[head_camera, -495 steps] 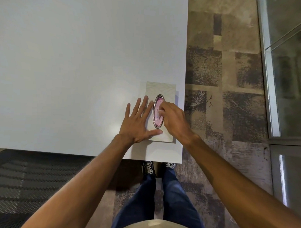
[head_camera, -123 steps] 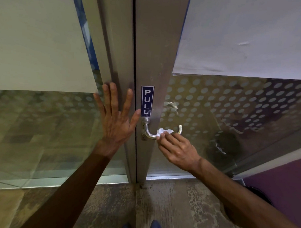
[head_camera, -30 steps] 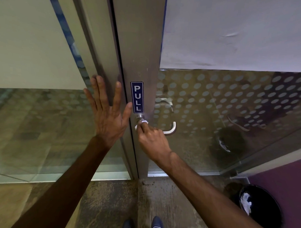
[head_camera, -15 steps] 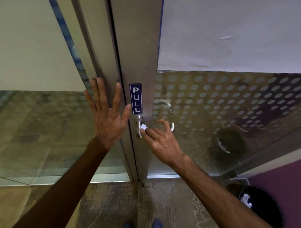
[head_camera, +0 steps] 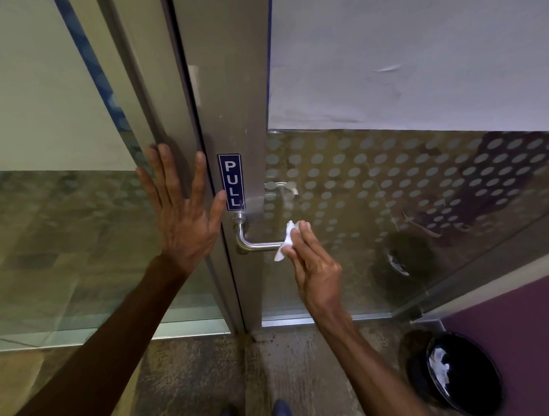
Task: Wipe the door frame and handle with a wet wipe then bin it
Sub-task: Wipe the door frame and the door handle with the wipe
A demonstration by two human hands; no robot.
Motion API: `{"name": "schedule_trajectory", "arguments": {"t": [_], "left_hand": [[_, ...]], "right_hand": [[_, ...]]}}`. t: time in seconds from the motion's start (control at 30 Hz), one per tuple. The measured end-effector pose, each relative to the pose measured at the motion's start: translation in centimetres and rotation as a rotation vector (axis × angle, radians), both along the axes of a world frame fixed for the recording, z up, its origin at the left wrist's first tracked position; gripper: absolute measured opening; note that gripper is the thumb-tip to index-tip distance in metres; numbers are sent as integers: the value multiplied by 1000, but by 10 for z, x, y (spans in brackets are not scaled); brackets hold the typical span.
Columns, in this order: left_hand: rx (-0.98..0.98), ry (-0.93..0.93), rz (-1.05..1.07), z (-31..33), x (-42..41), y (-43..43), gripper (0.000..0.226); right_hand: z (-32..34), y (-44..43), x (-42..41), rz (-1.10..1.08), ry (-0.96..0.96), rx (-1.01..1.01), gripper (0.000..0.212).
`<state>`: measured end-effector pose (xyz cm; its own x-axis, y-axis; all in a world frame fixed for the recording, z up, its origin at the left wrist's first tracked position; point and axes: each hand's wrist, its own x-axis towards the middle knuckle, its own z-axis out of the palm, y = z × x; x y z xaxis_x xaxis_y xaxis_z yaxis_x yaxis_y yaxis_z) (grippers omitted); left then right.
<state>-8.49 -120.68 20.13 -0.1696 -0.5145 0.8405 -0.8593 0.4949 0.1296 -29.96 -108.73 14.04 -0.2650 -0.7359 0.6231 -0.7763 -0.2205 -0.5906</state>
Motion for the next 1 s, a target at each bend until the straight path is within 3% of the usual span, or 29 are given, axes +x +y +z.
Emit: {"name": "schedule_trajectory", "arguments": {"t": [0.2, 0.33, 0.43, 0.6, 0.7, 0.77, 0.87, 1.0], "left_hand": [[15, -16, 8, 1, -1, 1, 79], [1, -37, 12, 0, 1, -1, 81], [-16, -52, 12, -1, 3, -2, 82], [-26, -51, 20, -2, 4, -4, 82], [-19, -53, 26, -2, 5, -3, 81], [-8, -52, 28, -2, 5, -2, 81], [5, -46, 26, -1, 5, 1, 80], [-6, -53, 11, 1, 5, 2, 79]], "right_hand": [[13, -4, 16, -178, -546, 134, 33], [22, -22, 15, -103, -1237, 223, 19], [28, -22, 15, -75, -1434, 289, 10], [30, -12, 19, -56, -1428, 254, 20], [29, -6, 24, -84, -1396, 237, 13], [25, 1, 29, -144, -1217, 235, 8], [17, 7, 38, -291, -708, 237, 10], [12, 12, 39, -176, -431, 24, 25]]}}
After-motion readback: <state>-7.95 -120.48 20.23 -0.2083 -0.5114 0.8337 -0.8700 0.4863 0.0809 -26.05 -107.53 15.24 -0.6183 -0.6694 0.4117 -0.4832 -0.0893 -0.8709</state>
